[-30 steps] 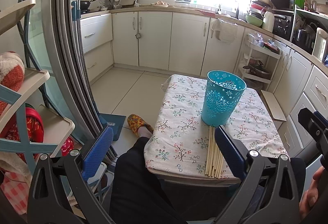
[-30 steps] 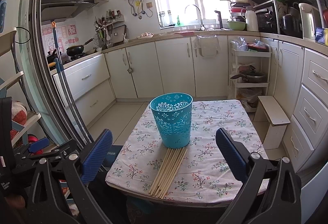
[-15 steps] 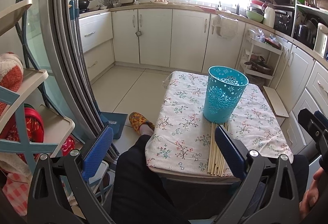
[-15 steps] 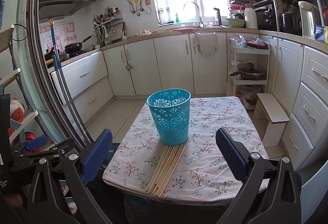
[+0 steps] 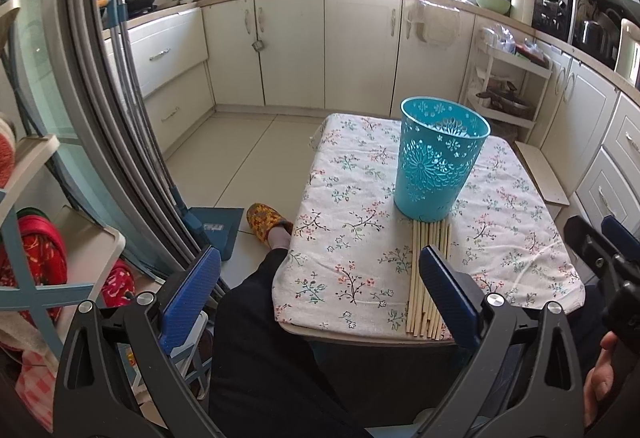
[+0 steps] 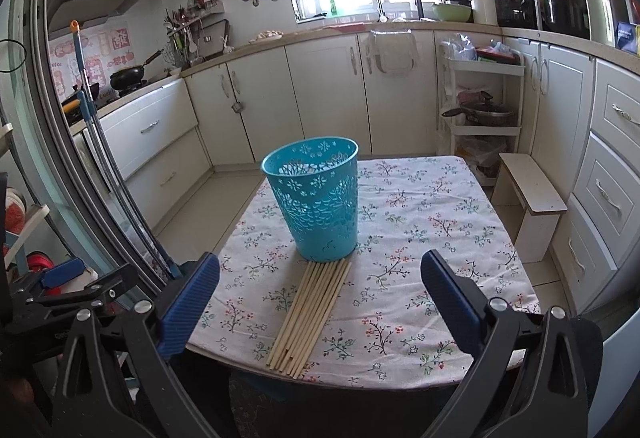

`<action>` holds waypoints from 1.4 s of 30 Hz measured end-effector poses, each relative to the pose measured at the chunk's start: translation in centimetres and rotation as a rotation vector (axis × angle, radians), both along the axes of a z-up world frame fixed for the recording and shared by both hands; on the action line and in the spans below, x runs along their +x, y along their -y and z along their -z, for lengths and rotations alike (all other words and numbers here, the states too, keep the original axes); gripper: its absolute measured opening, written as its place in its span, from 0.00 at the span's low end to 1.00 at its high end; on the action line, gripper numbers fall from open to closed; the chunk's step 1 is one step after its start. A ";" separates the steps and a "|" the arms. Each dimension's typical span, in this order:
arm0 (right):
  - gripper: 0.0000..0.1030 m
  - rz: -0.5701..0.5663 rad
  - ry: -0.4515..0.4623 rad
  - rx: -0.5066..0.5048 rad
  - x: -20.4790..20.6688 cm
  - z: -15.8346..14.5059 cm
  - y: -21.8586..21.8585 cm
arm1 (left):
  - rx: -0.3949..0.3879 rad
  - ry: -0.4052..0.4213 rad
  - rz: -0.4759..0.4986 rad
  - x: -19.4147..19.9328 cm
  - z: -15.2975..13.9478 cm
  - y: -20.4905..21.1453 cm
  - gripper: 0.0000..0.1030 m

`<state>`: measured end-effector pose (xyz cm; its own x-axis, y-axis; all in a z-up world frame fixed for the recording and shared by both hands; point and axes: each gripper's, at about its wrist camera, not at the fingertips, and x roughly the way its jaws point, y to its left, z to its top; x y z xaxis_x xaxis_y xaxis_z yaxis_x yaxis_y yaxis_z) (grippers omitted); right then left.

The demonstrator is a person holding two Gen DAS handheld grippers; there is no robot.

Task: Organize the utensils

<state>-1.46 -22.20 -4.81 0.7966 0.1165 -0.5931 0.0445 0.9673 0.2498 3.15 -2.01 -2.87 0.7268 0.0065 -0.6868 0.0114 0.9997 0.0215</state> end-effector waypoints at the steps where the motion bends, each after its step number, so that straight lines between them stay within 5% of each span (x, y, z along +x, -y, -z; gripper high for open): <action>1: 0.94 0.000 -0.013 -0.005 0.5 0.6 0.1 | 0.002 -0.006 0.002 0.2 0.2 0.1 0.93; 5: 0.93 0.011 -0.100 0.002 2.9 4.1 1.0 | 0.008 -0.038 0.012 1.6 1.7 0.7 0.93; 23: 0.41 -0.012 -0.326 0.056 10.3 13.1 0.3 | 0.001 -0.162 0.040 5.9 6.3 1.9 0.93; 27: 0.32 -0.020 -0.351 0.048 11.2 14.5 0.0 | 0.004 -0.180 0.041 6.5 7.0 2.0 0.93; 35: 0.31 -0.048 -0.352 0.016 12.0 15.3 -1.0 | 0.005 -0.204 0.048 7.3 8.0 2.4 0.93; 42: 0.20 -0.128 -0.345 -0.093 12.3 15.3 -1.5 | 0.032 -0.221 0.072 8.8 9.4 3.6 0.93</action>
